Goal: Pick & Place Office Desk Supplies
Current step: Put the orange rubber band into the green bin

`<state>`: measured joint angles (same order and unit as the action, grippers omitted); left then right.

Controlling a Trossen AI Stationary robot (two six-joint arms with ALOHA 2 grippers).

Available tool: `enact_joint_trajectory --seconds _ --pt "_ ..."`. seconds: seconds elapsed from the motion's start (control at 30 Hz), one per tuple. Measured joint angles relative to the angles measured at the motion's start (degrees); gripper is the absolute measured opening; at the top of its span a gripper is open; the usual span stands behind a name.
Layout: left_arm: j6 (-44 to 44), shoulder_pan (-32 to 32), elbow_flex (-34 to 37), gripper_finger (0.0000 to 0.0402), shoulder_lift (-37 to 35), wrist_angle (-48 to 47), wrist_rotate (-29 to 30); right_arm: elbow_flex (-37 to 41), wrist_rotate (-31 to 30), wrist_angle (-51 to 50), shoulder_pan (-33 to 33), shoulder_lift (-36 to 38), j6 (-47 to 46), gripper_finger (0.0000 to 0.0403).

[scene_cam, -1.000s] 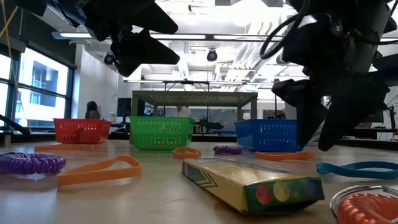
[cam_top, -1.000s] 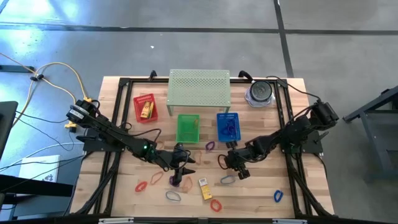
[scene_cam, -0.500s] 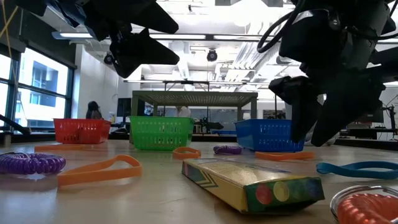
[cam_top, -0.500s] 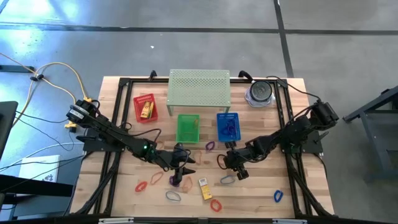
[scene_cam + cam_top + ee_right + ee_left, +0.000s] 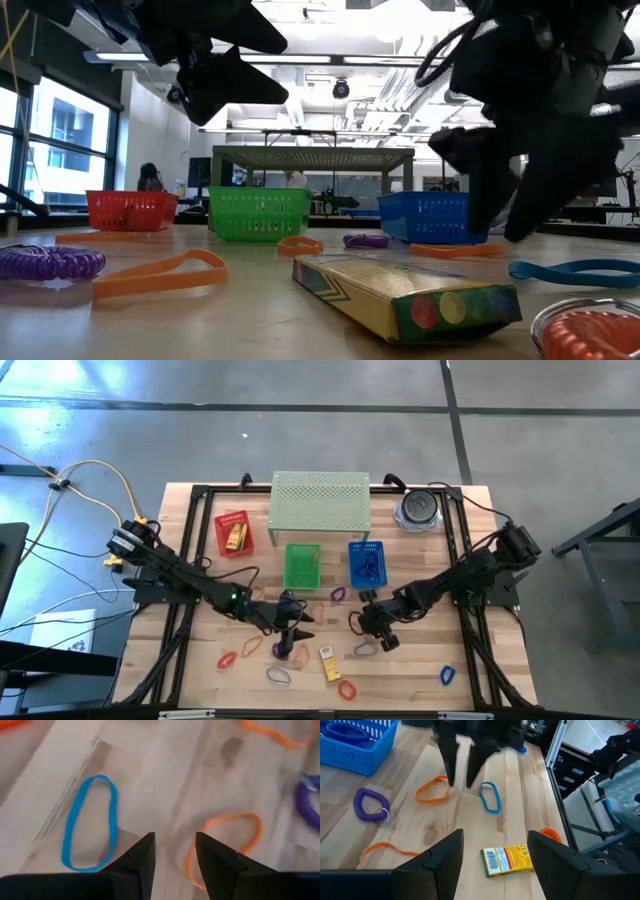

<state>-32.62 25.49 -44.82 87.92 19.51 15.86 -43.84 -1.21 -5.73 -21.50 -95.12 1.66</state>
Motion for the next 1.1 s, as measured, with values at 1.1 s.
enact_joint_trajectory --seconds 1.1 --pt "0.1 -0.6 0.0 0.0214 0.0 -1.8 0.0 0.0 -12.9 0.5 0.7 -3.2 -6.4 0.0129"
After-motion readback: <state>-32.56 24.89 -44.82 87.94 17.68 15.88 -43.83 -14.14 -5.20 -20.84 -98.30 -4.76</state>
